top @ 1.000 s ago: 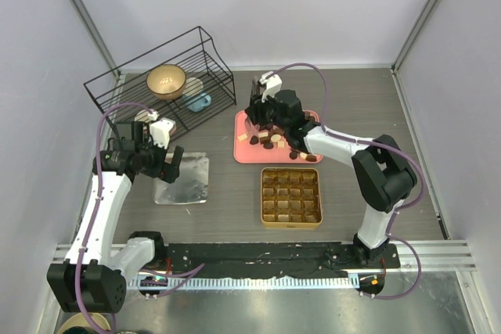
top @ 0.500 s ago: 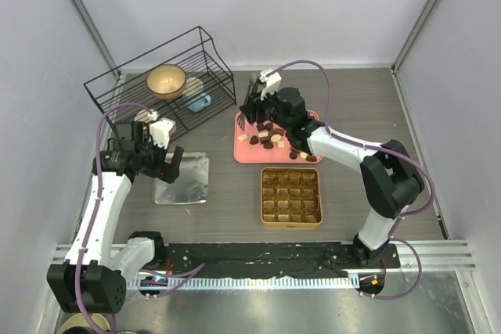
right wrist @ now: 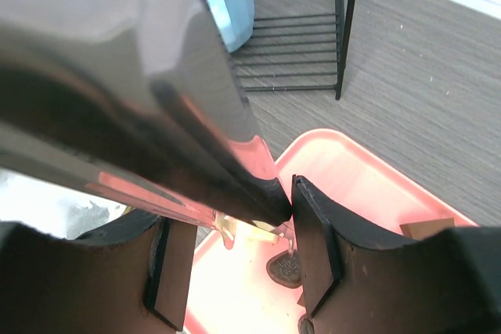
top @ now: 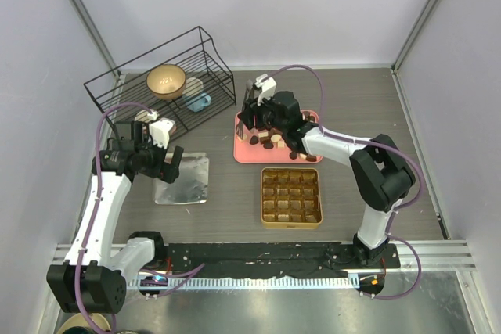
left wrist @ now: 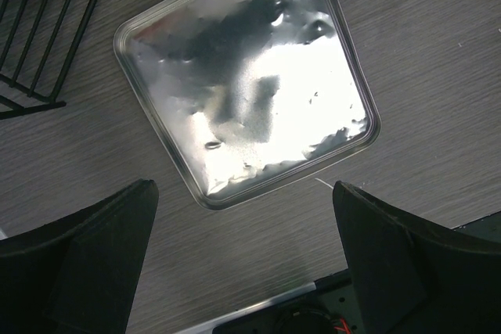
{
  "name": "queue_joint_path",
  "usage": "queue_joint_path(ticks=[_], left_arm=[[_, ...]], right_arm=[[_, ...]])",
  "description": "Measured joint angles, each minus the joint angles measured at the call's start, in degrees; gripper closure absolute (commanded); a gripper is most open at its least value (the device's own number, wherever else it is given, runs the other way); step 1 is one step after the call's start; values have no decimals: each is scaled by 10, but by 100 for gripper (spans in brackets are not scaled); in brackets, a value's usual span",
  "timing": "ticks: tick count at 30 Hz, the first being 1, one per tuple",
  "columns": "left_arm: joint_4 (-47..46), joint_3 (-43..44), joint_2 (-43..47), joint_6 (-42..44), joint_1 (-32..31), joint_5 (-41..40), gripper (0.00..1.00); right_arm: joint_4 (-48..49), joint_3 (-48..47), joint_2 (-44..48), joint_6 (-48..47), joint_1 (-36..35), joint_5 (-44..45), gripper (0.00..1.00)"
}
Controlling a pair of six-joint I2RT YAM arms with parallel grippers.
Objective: Pack the chocolate
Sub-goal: Pick up the fake chocolate from the plate.
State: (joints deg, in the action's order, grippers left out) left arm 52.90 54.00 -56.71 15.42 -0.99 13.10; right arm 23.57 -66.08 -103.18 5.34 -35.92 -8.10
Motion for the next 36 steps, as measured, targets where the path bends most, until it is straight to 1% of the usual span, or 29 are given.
queue_joint_path(ticks=[17,20,23,26,29,36], left_arm=[[6,1,0,1,0,0,0],[6,1,0,2,0,-1,0],[6,1,0,3,0,-1,0],[6,1,0,3,0,-1,0],[5,1,1,5,0,-5,0],[6,1,5,13,0,-9,0]], right_arm=[[4,0,-35,5,0,-3,45],[9,0,-38,5,0,-2,46],[11,-3,-41,6,0,-2,51],[13,-4,-43,6,0,-1,60],[13,-5,-43,6,0,1,64],[-8,-8,-32,3,-7,18,66]])
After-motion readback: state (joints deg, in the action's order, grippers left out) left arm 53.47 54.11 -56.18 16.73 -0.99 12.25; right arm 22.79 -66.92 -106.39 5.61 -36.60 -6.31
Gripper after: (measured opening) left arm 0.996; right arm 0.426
